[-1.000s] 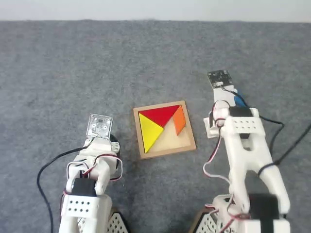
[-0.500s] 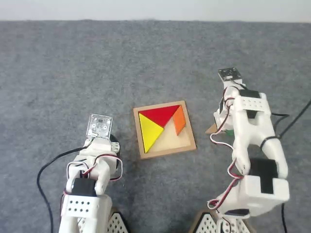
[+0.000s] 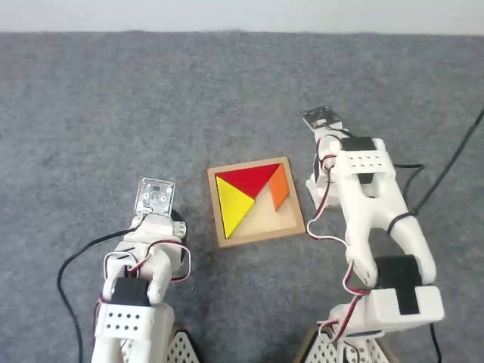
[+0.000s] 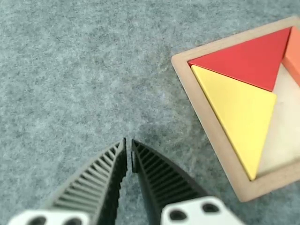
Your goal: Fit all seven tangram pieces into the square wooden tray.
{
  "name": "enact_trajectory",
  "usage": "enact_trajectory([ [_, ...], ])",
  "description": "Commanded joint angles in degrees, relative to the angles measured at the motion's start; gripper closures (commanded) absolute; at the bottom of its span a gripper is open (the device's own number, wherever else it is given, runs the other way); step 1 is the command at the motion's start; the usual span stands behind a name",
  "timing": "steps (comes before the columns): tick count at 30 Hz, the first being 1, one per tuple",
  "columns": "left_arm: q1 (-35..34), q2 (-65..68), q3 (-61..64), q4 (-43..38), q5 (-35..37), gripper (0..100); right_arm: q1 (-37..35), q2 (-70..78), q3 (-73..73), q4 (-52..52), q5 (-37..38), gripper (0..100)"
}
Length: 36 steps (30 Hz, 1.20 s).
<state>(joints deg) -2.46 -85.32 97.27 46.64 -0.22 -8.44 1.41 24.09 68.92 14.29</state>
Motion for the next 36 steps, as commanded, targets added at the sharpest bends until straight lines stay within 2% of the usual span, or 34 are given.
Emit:
enact_trajectory([
  [1, -0.26, -0.7, -0.48, 0.09, 0.26, 99, -3.21, -3.74, -1.14, 0.22, -6.42, 74.2],
  [8, -0.26, -0.7, -0.48, 0.09, 0.26, 99, -5.41, -3.56, -0.88, -1.8, -24.09, 74.2],
  [14, -0.26, -0.7, -0.48, 0.09, 0.26, 99, -4.18, -3.47, -0.88, -1.71, -43.52, 74.2],
  [20, -0.26, -0.7, -0.48, 0.09, 0.35, 99, -2.24, -0.13, -1.23, -2.59, -45.89, 74.2],
  [24, -0.26, -0.7, -0.48, 0.09, 0.35, 99, -1.98, 4.79, -1.32, -7.08, -46.42, 74.3],
  [29, -0.26, -0.7, -0.48, 0.09, 0.35, 99, -2.07, 6.46, -3.34, -9.19, -51.69, 78.3],
  [36, -0.26, -0.7, -0.48, 0.09, 0.35, 99, 1.71, 9.19, -3.78, -10.42, -57.32, 76.8],
])
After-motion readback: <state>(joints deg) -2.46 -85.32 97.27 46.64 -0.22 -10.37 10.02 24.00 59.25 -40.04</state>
